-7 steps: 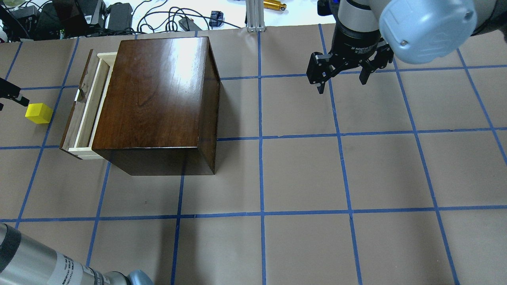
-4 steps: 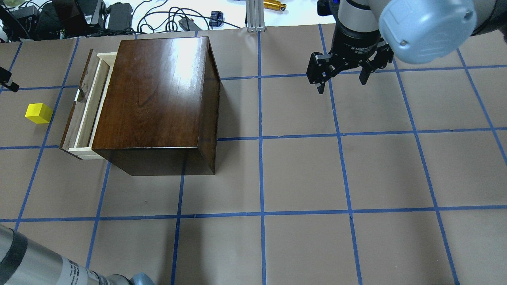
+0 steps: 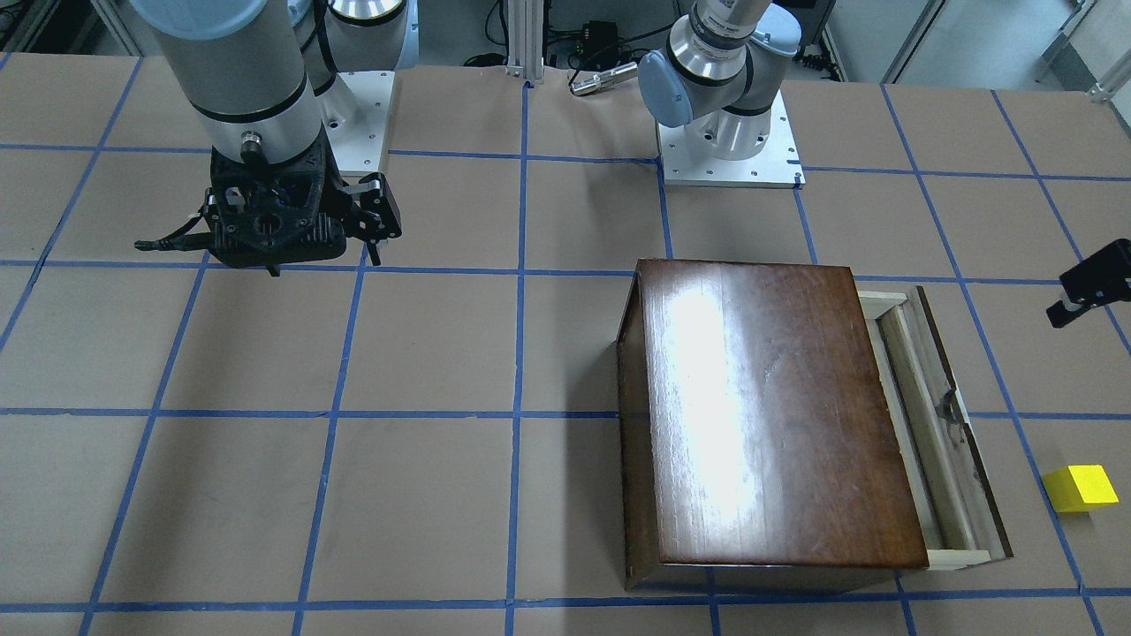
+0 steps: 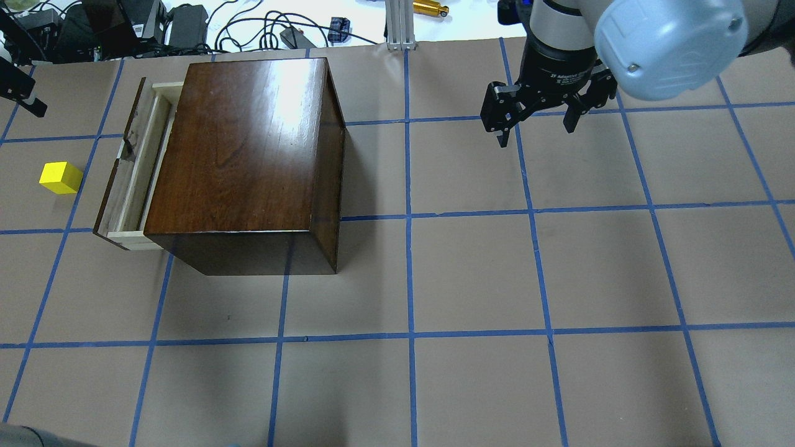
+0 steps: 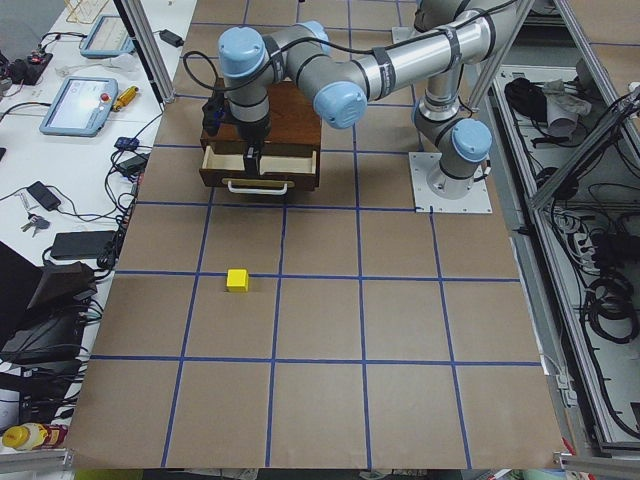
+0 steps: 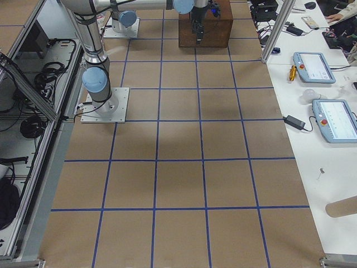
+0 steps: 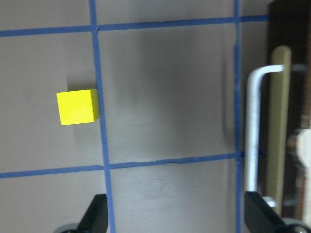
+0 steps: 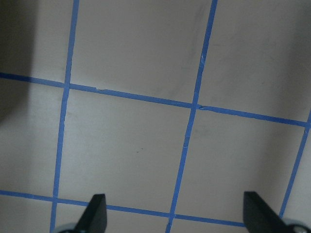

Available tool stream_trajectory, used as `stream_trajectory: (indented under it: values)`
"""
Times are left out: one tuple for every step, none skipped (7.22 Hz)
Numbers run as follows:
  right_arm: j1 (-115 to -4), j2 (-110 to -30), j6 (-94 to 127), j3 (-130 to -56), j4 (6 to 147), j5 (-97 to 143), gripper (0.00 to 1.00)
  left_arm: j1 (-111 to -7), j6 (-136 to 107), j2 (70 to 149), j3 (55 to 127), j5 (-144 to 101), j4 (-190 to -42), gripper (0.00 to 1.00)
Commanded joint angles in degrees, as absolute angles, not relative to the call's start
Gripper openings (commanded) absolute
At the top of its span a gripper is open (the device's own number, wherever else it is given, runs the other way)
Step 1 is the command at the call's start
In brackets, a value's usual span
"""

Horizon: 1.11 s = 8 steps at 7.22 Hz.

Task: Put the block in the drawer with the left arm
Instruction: 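Release the handle and raise the left gripper above the cabinet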

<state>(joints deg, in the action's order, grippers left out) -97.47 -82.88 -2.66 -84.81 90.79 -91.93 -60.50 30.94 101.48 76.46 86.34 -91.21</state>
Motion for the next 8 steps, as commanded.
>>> stream_trajectory:
  values:
    - [-97.5,-82.9,-2.7,-84.8,90.8,-91.9,1.0,-68.9,20.6,95.2,80.0,86.7,-91.8,1.0]
    - [-97.5,-82.9,-2.7,-84.8,90.8,-91.9,1.0,-73.3,15.7,94.7,80.4,86.9,-91.8,1.0]
    - [-97.5,-82.9,-2.6,-84.8,90.8,-91.9,1.0,-77.6,14.9,94.9,81.0,86.9,-91.9,1.0]
    - [-97.5,-82.9,-2.6,-84.8,90.8,-91.9,1.0,-82.5,10.9,95.4,82.2,87.5,-91.8,1.0]
    - [-97.5,-82.9,-2.7,-84.8,90.8,-91.9,1.0,-86.4,8.3,96.0,83.0,91.5,-91.4,1.0]
    - [-97.5,-82.9,-2.7,-84.8,90.8,-91.9,1.0,-88.0,7.3,96.1,83.2,93.3,-91.8,1.0]
    - [-97.5,-82.9,-2.7,-84.8,90.8,-91.9,1.0,-88.1,7.1,96.1,83.2,93.2,-91.7,1.0]
    - [-97.5,-82.9,-2.7,-84.8,90.8,-91.9,1.0,-88.1,7.2,96.0,83.2,92.8,-91.7,1.0]
